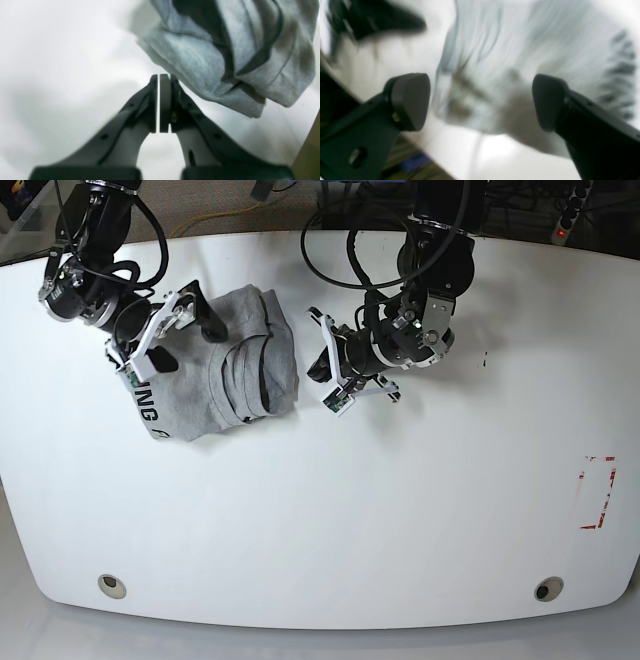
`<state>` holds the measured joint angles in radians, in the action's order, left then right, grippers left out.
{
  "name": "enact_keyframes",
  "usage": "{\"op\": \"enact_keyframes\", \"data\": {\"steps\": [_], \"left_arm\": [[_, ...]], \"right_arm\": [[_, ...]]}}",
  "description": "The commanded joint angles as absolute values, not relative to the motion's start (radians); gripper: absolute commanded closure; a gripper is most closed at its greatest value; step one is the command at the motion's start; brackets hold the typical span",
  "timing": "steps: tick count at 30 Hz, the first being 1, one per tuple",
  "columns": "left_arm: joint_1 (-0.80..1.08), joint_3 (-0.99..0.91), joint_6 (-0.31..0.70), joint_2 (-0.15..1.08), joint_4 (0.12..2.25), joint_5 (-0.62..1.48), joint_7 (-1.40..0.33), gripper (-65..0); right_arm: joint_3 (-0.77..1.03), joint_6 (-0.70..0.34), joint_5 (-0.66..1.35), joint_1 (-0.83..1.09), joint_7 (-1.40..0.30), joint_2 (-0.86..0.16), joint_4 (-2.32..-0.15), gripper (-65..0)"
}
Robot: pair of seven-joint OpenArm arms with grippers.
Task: Fold the T-shirt properly
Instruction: 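Fold the strip again with the left gripper onto the right gripper's end, then grasp the folded bundle with both grippers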
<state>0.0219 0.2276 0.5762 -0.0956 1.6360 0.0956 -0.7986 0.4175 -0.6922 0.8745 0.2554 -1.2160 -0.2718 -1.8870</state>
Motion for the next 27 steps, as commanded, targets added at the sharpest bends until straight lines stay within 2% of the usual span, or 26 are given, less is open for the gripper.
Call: {"op": "enact_keyframes", "data": {"steps": [1,6,10,16,22,24,27], "left_arm": [[0.007,0.232,0.581,-0.099,1.692,0.11,-0.777,0.0],[-0.021,0.234,0.581,-0.097,1.721,0.107,-0.777,0.0],[-0.042,0.257,0.581,-0.094,1.719,0.107,-0.777,0.0],[-0.038,0.288,0.581,-0.093,1.724,0.107,-0.777,0.0],[0.007,0.318,0.581,-0.062,1.728,0.108,-0.777,0.0],[0.018,0.317,0.581,-0.061,1.739,0.108,-0.777,0.0],[0.028,0.315,0.581,-0.059,1.753,0.107,-0.776,0.0]], "right_arm": [[0.371,-0.698,0.903,0.245,-1.188,-0.282,-1.863,-62.0],[0.24,-0.698,0.889,0.239,-1.187,-0.285,-1.79,-62.0],[0.236,-0.698,0.837,0.216,-1.187,-0.285,-1.867,-62.0],[0.42,-0.698,0.762,0.142,-1.19,-0.286,-1.959,-62.0],[0.51,-0.698,0.584,0.024,-1.19,-0.38,-1.834,-61.7],[0.513,-0.698,0.519,-0.001,-1.187,-0.398,-1.776,-58.5],[0.512,-0.698,0.426,-0.019,-1.152,-0.417,-1.692,-44.7]]}}
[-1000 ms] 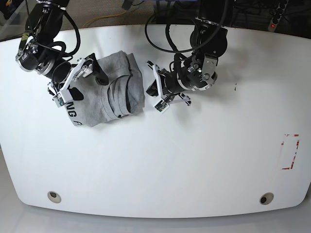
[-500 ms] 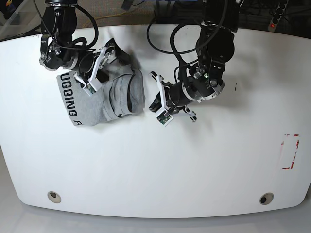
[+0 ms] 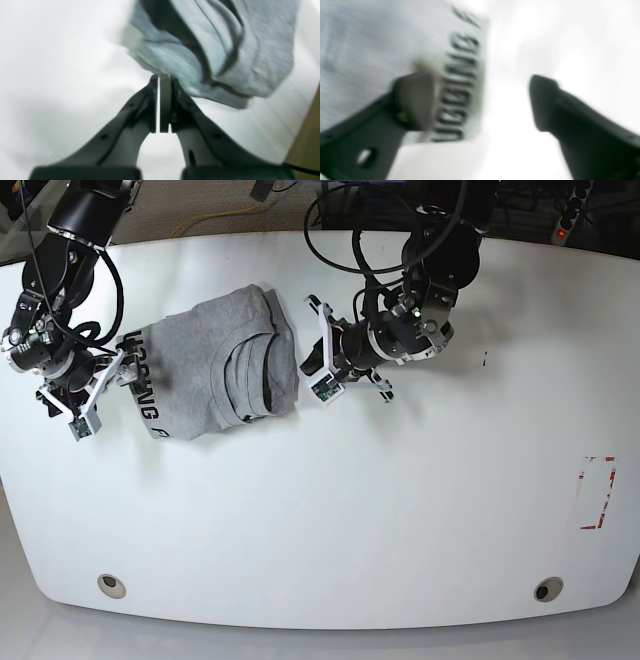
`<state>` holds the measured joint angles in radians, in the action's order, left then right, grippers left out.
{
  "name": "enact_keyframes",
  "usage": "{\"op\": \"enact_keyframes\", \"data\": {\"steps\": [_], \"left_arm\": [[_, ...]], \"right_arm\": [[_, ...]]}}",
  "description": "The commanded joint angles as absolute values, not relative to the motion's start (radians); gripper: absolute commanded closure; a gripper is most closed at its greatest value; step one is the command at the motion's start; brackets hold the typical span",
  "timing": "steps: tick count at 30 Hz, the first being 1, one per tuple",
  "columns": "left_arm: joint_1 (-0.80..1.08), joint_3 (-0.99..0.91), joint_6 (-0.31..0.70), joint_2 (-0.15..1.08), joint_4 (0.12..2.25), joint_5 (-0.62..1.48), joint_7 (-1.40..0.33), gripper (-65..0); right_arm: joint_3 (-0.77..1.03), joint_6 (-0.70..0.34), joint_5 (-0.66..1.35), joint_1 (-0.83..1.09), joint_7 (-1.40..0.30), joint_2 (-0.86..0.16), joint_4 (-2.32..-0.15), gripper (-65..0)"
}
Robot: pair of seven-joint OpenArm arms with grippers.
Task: Fold the T-shirt properly
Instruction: 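Grasp the folded bundle with both grippers, then carry the folded bundle with the left gripper to the red-taped square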
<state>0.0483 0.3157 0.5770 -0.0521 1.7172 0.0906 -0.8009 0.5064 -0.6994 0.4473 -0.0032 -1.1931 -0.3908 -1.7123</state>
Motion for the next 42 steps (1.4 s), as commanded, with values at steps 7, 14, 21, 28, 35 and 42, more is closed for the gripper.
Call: {"op": "enact_keyframes", "data": {"steps": [7,14,21,28,35,42], "left_arm": [[0.035,0.315,0.579,-0.053,1.774,0.108,-0.776,0.0],[0.028,0.314,0.578,-0.054,1.784,0.108,-0.776,0.0],[0.004,0.156,0.578,-0.051,1.88,0.107,-0.779,0.0],[-0.028,-0.01,0.578,-0.048,1.886,0.108,-0.855,0.0],[0.016,-0.09,0.579,-0.047,1.886,0.11,-0.857,0.0],[0.074,-0.085,0.581,-0.048,1.888,0.114,-0.855,0.0]], "right_arm": [[0.423,-0.698,0.297,0.025,-1.041,-0.407,-1.621,-19.0],[0.277,-0.698,0.294,0.159,-1.041,-0.309,-1.776,-18.9],[0.093,-0.698,0.294,0.282,-1.047,-0.128,-1.971,-18.9],[-0.002,-0.698,0.303,0.278,-1.047,-0.036,-2.031,-18.9],[0.094,-0.698,0.32,0.197,-1.047,-0.035,-2.031,-18.9],[0.148,-0.698,0.203,0.056,-1.046,-0.128,-1.922,-18.9]]}}
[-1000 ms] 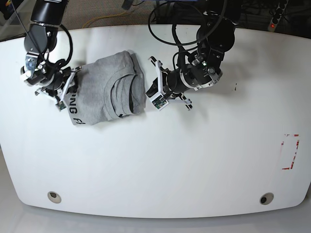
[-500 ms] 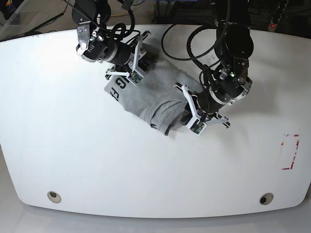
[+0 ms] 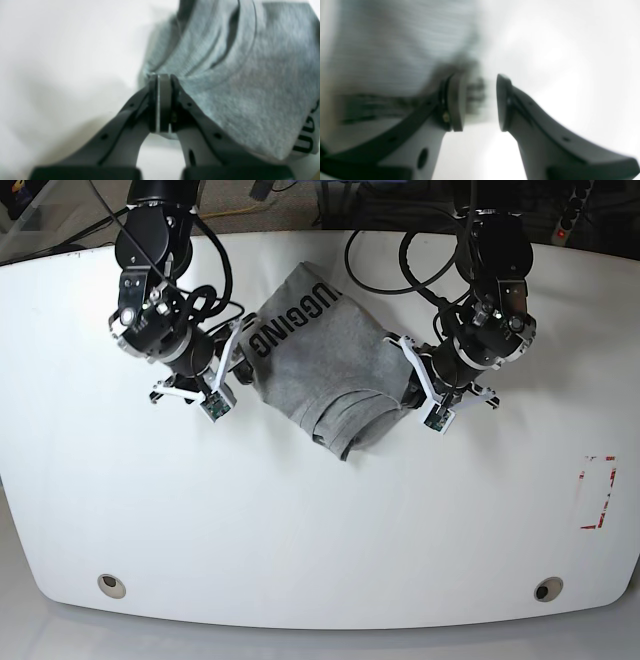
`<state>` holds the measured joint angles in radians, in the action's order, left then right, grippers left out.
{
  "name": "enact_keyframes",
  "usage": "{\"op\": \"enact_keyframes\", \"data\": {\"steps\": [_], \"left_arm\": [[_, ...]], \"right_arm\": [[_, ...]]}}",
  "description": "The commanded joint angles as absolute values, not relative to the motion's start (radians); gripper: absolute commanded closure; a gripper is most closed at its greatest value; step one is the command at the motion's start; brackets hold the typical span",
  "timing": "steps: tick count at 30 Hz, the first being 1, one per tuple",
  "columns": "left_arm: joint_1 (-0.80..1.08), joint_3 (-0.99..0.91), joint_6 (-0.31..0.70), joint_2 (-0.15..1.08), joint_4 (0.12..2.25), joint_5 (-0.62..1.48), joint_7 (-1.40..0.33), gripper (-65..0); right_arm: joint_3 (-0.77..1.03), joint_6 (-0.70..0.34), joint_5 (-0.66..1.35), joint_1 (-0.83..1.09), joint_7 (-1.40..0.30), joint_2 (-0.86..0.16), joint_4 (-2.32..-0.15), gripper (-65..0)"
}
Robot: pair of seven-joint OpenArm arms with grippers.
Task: Fold the T-shirt properly
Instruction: 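Carry the folded bundle with the left gripper to the red-taped square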
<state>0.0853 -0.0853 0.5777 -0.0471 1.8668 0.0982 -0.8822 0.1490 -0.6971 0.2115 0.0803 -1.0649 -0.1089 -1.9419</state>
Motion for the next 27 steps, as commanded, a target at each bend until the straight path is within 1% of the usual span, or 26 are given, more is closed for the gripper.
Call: {"op": "enact_keyframes", "data": {"steps": [1,4,6,12,15,18,21,23,27], "left_arm": [[0.079,-0.085,0.581,-0.048,1.888,0.114,-0.854,0.0],[0.091,-0.085,0.581,-0.053,1.888,0.114,-0.854,0.0],[0.091,-0.085,0.581,-0.053,1.888,0.114,-0.852,0.0],[0.085,-0.085,0.578,-0.058,1.886,0.114,-0.852,0.0],[0.07,-0.091,0.578,-0.094,1.886,0.108,-0.855,0.0],[0.07,-0.091,0.572,-0.104,1.883,0.108,-0.855,0.0],[0.071,-0.091,0.512,-0.108,1.885,0.108,-0.854,0.0],[0.071,-0.09,0.475,-0.108,1.883,0.111,-0.854,0.0],[0.074,-0.091,0.453,-0.104,1.886,0.113,-0.854,0.0]], "right_arm": [[0.148,-0.698,0.191,0.047,-1.046,-0.136,-1.905,-18.9],[0.145,-0.698,0.171,0.038,-1.044,-0.166,-1.836,-18.9],[0.139,-0.698,0.171,0.042,-1.044,-0.168,-1.822,-18.9],[-0.044,-0.698,0.171,0.113,-1.043,-0.159,-1.825,-18.9],[-0.143,-0.698,0.165,0.14,-1.043,-0.113,-1.837,-18.9],[-0.236,-0.698,0.171,0.16,-1.043,-0.065,-1.845,-18.9],[-0.314,-0.698,0.171,0.165,-1.044,-0.025,-1.862,-18.9],[-0.321,-0.698,0.171,0.168,-1.044,-0.005,-1.885,-18.9],[-0.285,-0.698,0.171,0.17,-1.044,0.012,-1.894,-18.9]]}}
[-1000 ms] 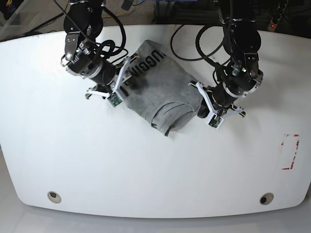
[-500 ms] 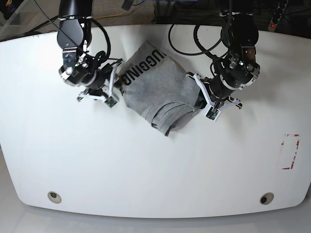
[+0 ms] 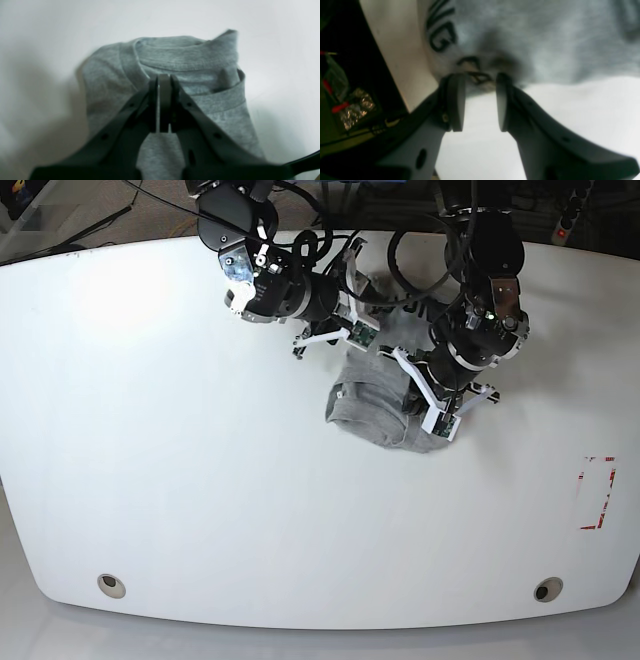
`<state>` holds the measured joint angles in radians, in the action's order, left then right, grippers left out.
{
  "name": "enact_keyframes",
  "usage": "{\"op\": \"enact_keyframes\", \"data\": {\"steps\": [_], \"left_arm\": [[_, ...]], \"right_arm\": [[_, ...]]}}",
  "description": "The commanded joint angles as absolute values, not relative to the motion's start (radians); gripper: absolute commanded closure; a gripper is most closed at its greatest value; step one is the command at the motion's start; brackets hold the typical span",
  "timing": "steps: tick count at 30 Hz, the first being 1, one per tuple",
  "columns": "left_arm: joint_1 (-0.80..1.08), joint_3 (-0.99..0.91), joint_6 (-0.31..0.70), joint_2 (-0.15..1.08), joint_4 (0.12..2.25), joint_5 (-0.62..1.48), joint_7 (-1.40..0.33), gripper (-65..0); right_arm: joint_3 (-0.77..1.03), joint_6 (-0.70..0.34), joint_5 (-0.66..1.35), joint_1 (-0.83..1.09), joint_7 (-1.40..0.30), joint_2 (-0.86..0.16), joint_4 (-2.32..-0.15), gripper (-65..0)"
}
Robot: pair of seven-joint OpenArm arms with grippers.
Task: Fold the T-shirt properly
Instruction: 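Carry the folded bundle with the left gripper to the red-taped square, then open the left gripper and release the bundle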
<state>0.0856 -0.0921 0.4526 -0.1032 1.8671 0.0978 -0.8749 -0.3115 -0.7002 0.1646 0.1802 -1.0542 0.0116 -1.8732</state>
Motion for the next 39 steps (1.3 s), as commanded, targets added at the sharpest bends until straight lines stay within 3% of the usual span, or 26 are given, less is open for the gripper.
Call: {"op": "enact_keyframes", "data": {"steps": [1,7,11,13,17,23,30,35,39], "left_arm": [[0.082,-0.091,0.453,-0.104,1.886,0.113,-0.854,0.0],[0.09,-0.091,0.453,-0.101,1.876,0.107,-0.852,-2.1],[0.099,-0.09,0.45,-0.082,1.813,0.107,-0.851,-22.1],[0.114,-0.091,0.45,-0.081,1.774,0.107,-0.835,-28.9],[0.131,-0.081,0.453,-0.031,1.664,0.107,-0.782,-36.1],[0.11,-0.061,0.455,0.108,1.52,0.113,-0.774,-37.8],[0.021,-0.245,0.463,0.285,1.368,0.114,-0.771,-41.8],[-0.047,-0.3,0.579,0.449,1.187,0.11,-0.693,-42.2],[-0.05,-0.3,0.61,0.581,1.055,0.114,-0.598,-42.6]], "right_arm": [[-0.252,-0.698,0.171,0.165,-1.044,0.012,-1.896,-18.9],[-0.127,-0.698,0.171,0.156,-1.044,-0.004,-1.896,-18.9],[-0.07,-0.698,0.171,0.142,-1.043,-0.016,-1.89,-18.9],[-0.042,-0.698,0.171,0.14,-1.043,-0.018,-1.89,-18.9],[0.013,-0.698,0.173,0.137,-1.043,-0.018,-1.89,-18.9],[0.07,-0.698,0.173,0.137,-1.043,-0.018,-1.902,-18.9],[0.11,-0.698,0.171,0.139,-1.044,-0.018,-1.917,-18.9],[0.11,-0.698,0.171,0.14,-1.044,-0.018,-1.936,-18.9],[0.104,-0.698,0.171,0.143,-1.046,-0.018,-1.966,-18.9]]}}
